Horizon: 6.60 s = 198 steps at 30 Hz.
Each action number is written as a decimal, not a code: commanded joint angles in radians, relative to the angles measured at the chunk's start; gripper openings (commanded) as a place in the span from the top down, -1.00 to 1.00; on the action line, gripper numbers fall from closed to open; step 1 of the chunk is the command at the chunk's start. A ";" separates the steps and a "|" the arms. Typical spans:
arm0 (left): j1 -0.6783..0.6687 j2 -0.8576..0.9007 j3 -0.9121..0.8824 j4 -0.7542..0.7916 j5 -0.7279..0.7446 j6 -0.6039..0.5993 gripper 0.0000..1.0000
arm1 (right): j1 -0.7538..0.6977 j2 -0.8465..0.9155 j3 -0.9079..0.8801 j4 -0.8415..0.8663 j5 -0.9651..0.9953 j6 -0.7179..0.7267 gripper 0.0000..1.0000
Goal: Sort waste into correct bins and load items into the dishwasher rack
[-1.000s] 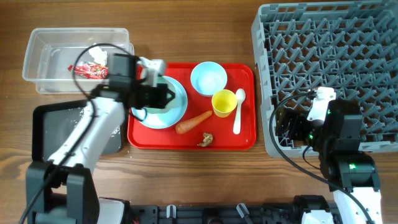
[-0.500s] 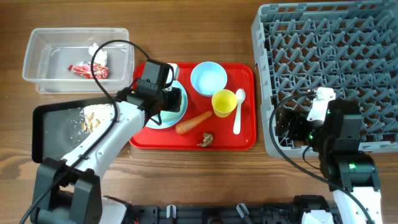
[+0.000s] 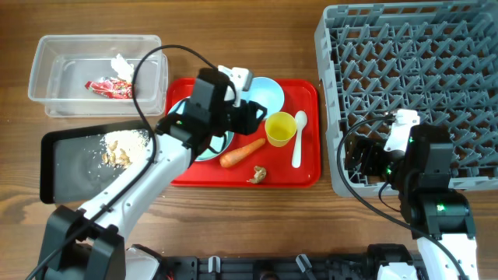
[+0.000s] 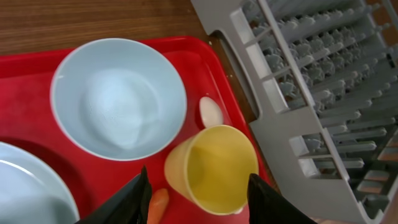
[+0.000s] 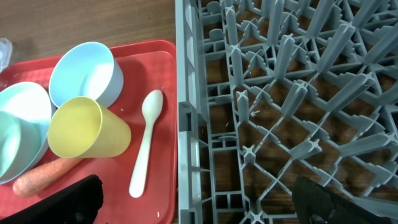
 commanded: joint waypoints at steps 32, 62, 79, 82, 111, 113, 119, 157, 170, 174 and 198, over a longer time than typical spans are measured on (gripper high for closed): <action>0.159 0.155 0.035 0.093 0.586 -0.296 0.92 | 0.005 0.037 0.027 0.132 -0.066 -0.025 -1.00; 0.088 0.155 0.035 0.328 0.990 -0.465 0.92 | 0.005 0.396 0.027 0.564 -1.110 -0.162 -0.89; 0.119 0.155 0.035 0.283 0.850 -0.365 0.22 | 0.005 0.395 0.027 0.536 -0.920 -0.080 -0.22; 0.153 0.155 0.035 0.101 0.661 -0.251 0.07 | 0.005 0.394 0.027 0.513 -0.819 -0.055 -0.13; 0.327 -0.241 0.035 -0.444 -0.145 -0.070 -0.29 | -0.684 0.500 0.517 -0.233 0.076 0.055 -0.09; 0.327 -0.241 0.035 -0.445 -0.145 -0.069 -0.29 | -0.719 0.533 0.517 -0.233 0.076 0.074 -0.09; 0.327 -0.241 0.035 -0.450 -0.145 -0.069 -0.29 | -0.742 0.628 0.517 -0.176 0.077 0.081 -0.09; 0.331 -0.241 0.035 -0.557 -0.367 -0.071 -0.49 | 0.333 0.692 0.517 0.154 0.119 0.016 -0.82; 0.472 -0.241 0.035 -0.631 -0.373 -0.157 -0.69 | 0.424 1.077 0.517 0.320 0.150 0.293 -0.02; 0.472 -0.241 0.035 -0.632 -0.373 -0.157 -0.70 | 0.424 1.106 0.517 0.314 0.150 0.331 0.56; 0.472 -0.241 0.035 -0.632 -0.372 -0.157 -0.71 | 0.208 0.555 0.528 0.267 0.576 0.019 0.91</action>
